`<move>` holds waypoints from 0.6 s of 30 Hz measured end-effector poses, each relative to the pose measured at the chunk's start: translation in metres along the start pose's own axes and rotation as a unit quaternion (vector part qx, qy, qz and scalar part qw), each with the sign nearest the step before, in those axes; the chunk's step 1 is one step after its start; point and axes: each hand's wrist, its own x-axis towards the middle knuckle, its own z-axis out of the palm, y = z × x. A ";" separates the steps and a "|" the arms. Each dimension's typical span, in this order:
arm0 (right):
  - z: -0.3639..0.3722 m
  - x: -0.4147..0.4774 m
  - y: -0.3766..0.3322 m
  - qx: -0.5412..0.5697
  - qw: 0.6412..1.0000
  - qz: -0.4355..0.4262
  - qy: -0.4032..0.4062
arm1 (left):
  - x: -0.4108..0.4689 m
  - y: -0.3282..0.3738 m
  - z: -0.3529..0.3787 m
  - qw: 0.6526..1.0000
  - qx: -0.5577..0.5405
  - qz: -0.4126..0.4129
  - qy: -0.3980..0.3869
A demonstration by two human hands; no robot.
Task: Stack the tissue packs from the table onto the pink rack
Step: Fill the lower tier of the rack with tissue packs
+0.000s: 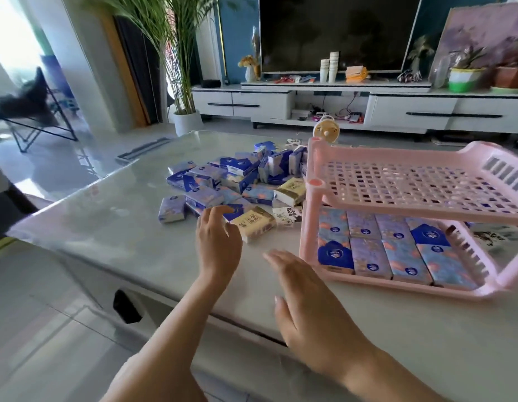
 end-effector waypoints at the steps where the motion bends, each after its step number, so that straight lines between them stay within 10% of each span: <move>1: 0.006 0.011 -0.005 0.025 1.000 0.009 -0.013 | 0.005 -0.010 -0.001 1.000 0.022 0.003 -0.013; 12: 0.032 0.165 0.033 -0.226 0.932 0.273 -0.080 | 0.007 -0.016 0.012 0.983 0.056 0.107 -0.137; 18: 0.041 0.182 0.051 -0.413 0.867 0.218 -0.173 | 0.001 -0.014 0.017 0.978 0.006 0.145 -0.149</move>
